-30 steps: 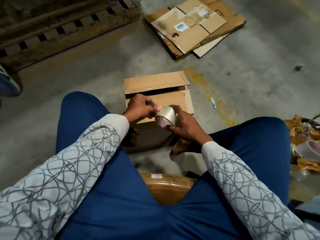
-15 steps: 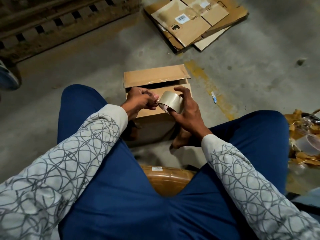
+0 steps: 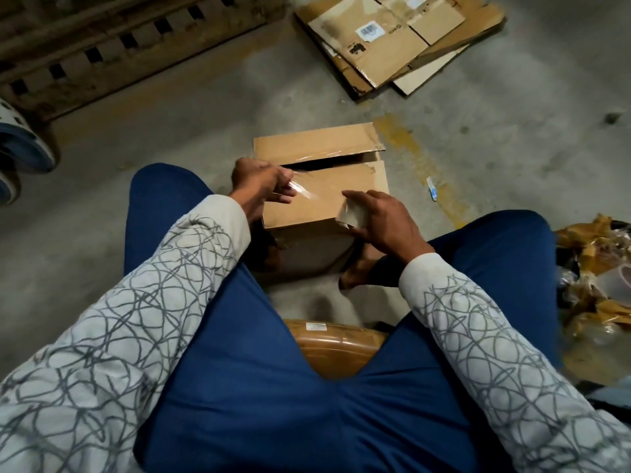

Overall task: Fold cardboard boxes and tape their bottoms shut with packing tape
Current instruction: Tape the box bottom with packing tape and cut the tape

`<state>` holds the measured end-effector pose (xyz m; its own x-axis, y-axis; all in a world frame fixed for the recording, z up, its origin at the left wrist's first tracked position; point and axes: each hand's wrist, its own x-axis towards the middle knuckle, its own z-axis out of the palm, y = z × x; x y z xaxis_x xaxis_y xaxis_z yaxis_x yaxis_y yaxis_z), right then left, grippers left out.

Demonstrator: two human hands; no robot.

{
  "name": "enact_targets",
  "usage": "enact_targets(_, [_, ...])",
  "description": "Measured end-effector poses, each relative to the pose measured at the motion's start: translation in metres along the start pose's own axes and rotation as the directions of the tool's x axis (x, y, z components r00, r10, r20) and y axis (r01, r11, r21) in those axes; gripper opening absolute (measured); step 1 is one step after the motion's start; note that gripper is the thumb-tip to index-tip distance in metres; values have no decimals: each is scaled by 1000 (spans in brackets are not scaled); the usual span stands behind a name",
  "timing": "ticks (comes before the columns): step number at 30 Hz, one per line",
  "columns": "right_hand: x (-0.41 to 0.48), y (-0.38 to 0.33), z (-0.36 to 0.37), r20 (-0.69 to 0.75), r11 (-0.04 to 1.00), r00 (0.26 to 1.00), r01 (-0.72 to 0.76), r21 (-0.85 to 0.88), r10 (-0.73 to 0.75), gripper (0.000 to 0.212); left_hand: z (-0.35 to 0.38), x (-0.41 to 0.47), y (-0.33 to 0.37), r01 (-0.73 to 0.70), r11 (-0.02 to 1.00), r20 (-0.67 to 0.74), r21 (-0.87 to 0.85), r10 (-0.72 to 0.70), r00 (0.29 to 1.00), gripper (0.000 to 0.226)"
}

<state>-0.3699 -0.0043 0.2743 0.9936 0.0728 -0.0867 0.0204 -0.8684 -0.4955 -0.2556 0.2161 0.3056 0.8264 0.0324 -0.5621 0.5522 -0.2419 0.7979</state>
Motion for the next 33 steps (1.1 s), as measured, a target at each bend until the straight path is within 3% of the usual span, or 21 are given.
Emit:
enact_targets(3, [2, 7, -13, 29, 991, 998, -50, 125, 47, 65, -11, -2, 4, -35, 999, -25, -40, 34, 999, 8])
enact_targets(7, [3, 0, -25, 35, 968, 999, -49, 245, 42, 72, -20, -5, 5, -45, 995, 58, -90, 50, 997, 9])
enact_targets(13, [4, -4, -14, 17, 971, 994, -110, 214, 108, 48, -23, -8, 1, -58, 996, 91, -64, 63, 994, 11])
enact_targets(16, [8, -7, -9, 28, 964, 987, -161, 211, 159, 45, -23, -5, 0, -100, 994, 85, -52, 104, 991, 14])
enact_targets(21, [11, -11, -6, 96, 962, 974, -217, 162, 204, 37, -22, -3, -3, -160, 987, 74, -10, 161, 984, 1])
enact_targets(23, [11, -11, -6, 76, 963, 971, -234, 134, 225, 32, -21, -3, -6, -181, 982, 81, 52, 177, 981, 11])
enact_targets(27, [11, -9, -13, -27, 960, 961, -274, 57, 276, 28, -11, -3, -9, -141, 988, 98, 63, 135, 986, 63])
enact_targets(28, [12, -8, -15, -59, 959, 958, -280, 34, 282, 28, -10, -4, -8, -122, 991, 99, 59, 116, 988, 64])
enact_targets(33, [27, -4, -31, -103, 977, 975, -204, -66, 197, 36, -9, 5, -2, -103, 993, 49, 51, 101, 994, 20])
